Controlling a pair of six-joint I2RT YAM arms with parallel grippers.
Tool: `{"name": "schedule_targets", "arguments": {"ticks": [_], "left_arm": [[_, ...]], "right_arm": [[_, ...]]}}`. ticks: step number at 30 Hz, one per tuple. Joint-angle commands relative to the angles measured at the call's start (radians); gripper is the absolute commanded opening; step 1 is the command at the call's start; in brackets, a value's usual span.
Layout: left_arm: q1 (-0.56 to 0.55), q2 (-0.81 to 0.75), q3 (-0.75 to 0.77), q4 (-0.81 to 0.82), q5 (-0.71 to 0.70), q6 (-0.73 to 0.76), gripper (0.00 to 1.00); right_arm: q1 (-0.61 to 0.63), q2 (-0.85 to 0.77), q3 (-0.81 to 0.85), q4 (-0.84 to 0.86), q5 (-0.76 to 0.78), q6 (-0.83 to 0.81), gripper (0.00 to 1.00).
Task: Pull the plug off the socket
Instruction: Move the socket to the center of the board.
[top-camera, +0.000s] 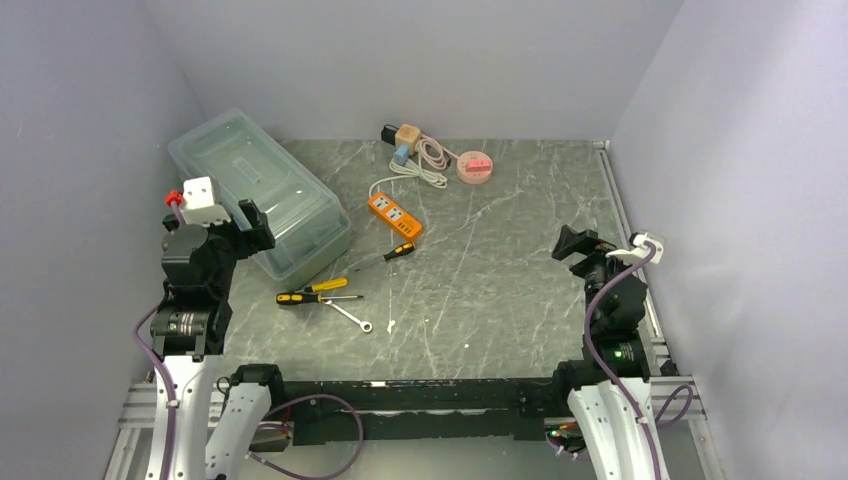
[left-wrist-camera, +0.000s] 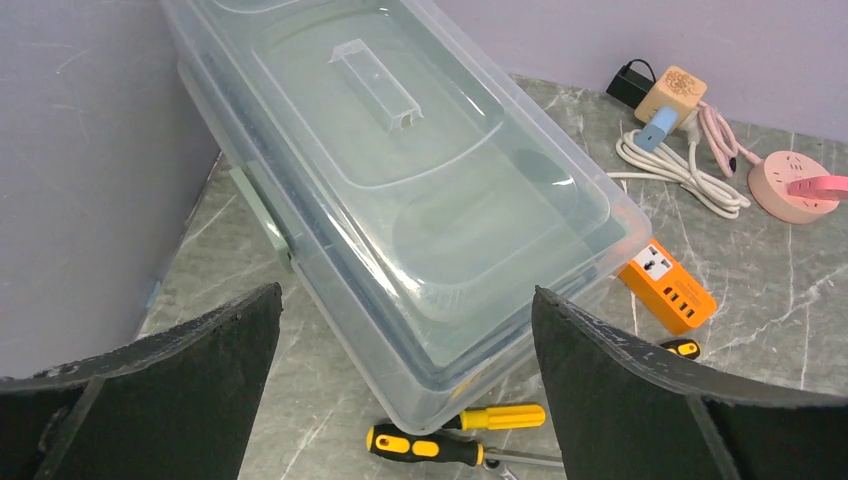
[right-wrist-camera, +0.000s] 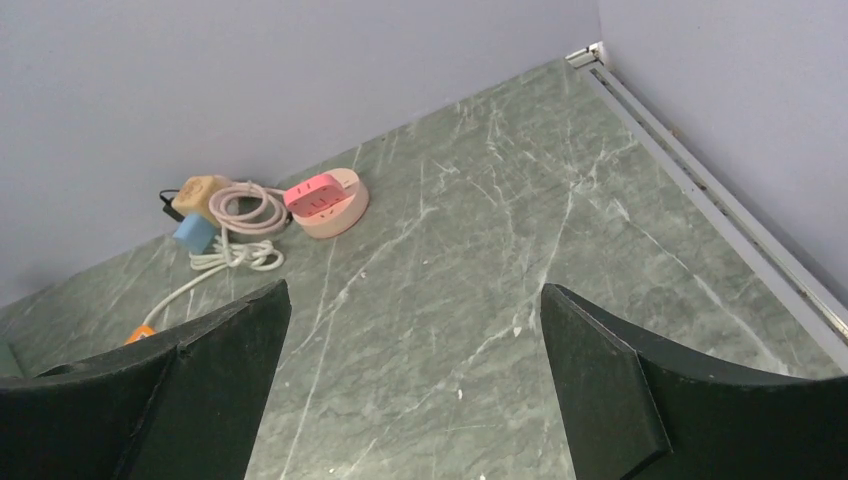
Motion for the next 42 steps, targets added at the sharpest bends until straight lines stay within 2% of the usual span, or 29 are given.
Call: {"name": "schedule_targets", "arguments": {"ticks": [1, 7, 10, 14, 16, 20, 22, 28, 31, 34, 36, 38, 42], "left_arm": [[0.000, -0.010, 0.016, 0.022, -0.017, -0.016, 0.99], [-0.001, -0.012, 0.017, 0.019, -0.020, -0.023, 0.99], [-0.001, -0.016, 0.015, 0.023, -0.017, -0.025, 0.99], [-0.002, -0.017, 0.010, 0.026, -0.004, -0.028, 0.99], [-0.002, -0.012, -0.003, 0.034, 0.004, -0.024, 0.99], [-0.003, 0.031, 0.002, 0.017, 0.000, -0.018, 0.99], [-0.004, 0.044, 0.009, 0.007, 0.009, -0.017, 0.99], [-0.003, 0.053, -0.012, 0.020, 0.050, 0.006, 0.99], [-0.004, 0.063, -0.012, 0.020, 0.067, 0.006, 0.99], [-0.004, 0.074, -0.015, 0.026, 0.096, 0.008, 0.99], [-0.004, 0.082, -0.018, 0.032, 0.111, 0.010, 0.99], [-0.004, 0.091, -0.020, 0.036, 0.124, 0.012, 0.99], [-0.004, 0.103, -0.014, 0.030, 0.162, 0.015, 0.99]], "right_arm": [[-0.001, -0.007, -0.004, 0.037, -0.033, -0.015, 1.00], [0.000, 0.023, -0.025, 0.082, 0.013, 0.139, 1.00], [-0.001, 0.029, -0.040, 0.137, -0.044, 0.142, 1.00], [-0.001, 0.021, -0.105, 0.284, -0.200, 0.045, 1.00], [-0.001, 0.082, -0.065, 0.261, -0.240, 0.063, 1.00], [0.007, 0.343, 0.091, 0.161, -0.414, 0.078, 0.99], [0.034, 0.454, 0.141, 0.148, -0.444, 0.090, 0.97], [0.324, 0.801, 0.388, -0.030, -0.230, 0.054, 0.93], [0.436, 0.960, 0.498, -0.026, -0.236, 0.016, 0.91], [0.490, 1.124, 0.622, -0.024, -0.332, -0.053, 0.91], [0.518, 1.252, 0.735, -0.090, -0.368, -0.125, 0.94], [0.546, 1.379, 0.858, -0.190, -0.339, -0.189, 0.94], [0.605, 1.580, 1.032, -0.288, -0.265, -0.280, 0.95]]}}
